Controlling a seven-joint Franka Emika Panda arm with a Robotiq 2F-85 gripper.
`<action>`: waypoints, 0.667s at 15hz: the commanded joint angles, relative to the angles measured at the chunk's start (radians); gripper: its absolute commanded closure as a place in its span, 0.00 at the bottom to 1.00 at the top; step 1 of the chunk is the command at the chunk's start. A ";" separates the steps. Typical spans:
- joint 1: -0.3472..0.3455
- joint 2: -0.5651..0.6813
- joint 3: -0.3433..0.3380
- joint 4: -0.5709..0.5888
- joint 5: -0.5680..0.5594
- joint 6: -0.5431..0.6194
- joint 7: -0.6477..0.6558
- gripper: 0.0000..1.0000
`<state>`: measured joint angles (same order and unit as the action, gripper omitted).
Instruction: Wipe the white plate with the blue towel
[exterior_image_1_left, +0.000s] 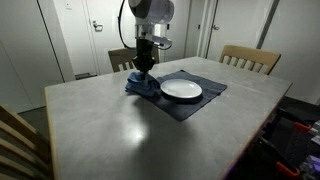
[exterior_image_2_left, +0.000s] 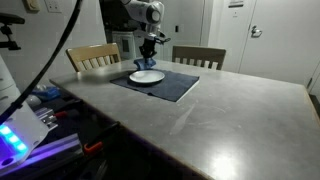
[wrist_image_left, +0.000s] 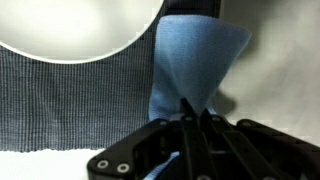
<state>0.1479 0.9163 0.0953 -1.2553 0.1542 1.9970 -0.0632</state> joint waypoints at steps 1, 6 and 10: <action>0.003 0.041 0.019 0.035 -0.022 0.060 -0.014 0.98; 0.018 0.071 0.022 0.041 -0.047 0.087 -0.017 0.98; 0.025 0.051 0.022 0.024 -0.062 0.069 -0.011 0.61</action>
<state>0.1713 0.9734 0.1116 -1.2363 0.1203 2.0775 -0.0692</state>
